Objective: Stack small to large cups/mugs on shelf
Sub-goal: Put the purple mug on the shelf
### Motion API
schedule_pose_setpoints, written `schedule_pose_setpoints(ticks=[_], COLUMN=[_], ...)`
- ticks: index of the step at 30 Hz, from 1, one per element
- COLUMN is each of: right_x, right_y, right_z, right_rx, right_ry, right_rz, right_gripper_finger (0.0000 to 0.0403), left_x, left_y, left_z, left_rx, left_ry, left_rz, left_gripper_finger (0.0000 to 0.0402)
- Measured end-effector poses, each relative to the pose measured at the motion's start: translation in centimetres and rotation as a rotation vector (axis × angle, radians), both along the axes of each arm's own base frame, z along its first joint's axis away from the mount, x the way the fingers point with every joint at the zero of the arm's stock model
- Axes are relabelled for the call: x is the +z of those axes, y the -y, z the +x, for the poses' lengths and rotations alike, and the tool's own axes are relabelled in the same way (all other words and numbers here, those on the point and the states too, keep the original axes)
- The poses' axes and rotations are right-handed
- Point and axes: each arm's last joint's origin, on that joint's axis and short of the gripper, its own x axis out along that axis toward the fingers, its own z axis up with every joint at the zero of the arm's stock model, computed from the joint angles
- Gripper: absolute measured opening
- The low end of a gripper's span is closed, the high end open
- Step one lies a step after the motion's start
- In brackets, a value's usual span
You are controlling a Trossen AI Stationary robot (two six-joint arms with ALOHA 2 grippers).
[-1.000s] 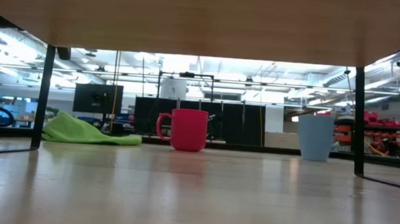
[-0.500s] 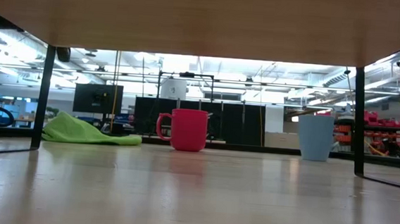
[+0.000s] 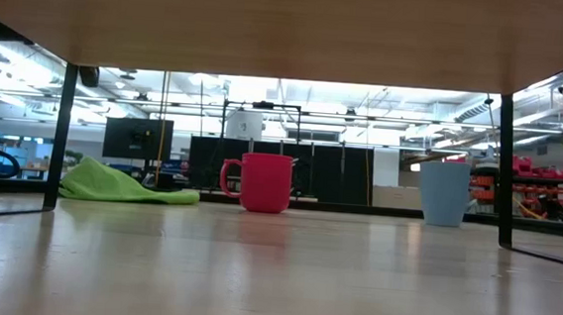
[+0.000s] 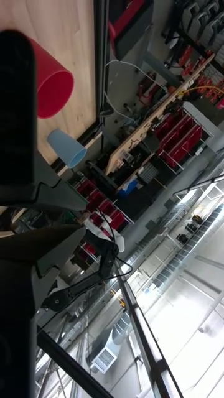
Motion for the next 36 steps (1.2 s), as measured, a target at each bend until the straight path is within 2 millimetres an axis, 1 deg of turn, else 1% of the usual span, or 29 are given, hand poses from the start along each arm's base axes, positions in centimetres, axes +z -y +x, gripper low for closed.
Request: schedule_pose_setpoints(ticks=[5, 10, 13, 23, 30, 36], right_x=[0.5, 0.4, 0.0, -1.0, -2.7, -2.7], right_y=[0.0, 0.1, 0.3, 0.2, 0.2, 0.2], right_z=[0.0, -0.1, -0.2, -0.2, -0.2, -0.2], right_rx=[0.0, 0.001, 0.01, 0.018, 0.009, 0.0], right_ry=[-0.004, -0.026, -0.051, -0.04, -0.028, -0.027], right_rz=[-0.009, -0.013, -0.016, 0.006, 0.033, 0.034], right_gripper_finger=[0.0103, 0.0101, 0.0101, 0.0101, 0.01, 0.01], left_x=[0.0, 0.0, 0.0, 0.0, 0.0, 0.0], left_y=[0.0, 0.0, 0.0, 0.0, 0.0, 0.0], left_z=[0.0, 0.0, 0.0, 0.0, 0.0, 0.0], left_rx=[0.0, 0.0, 0.0, 0.0, 0.0, -0.001], left_ry=[0.0, 0.0, 0.001, 0.0, 0.0, 0.002], left_rz=[0.0, 0.0, 0.0, 0.0, 0.0, -0.005], left_gripper_finger=[0.0051, 0.0058, 0.0059, 0.0052, 0.0059, 0.0054])
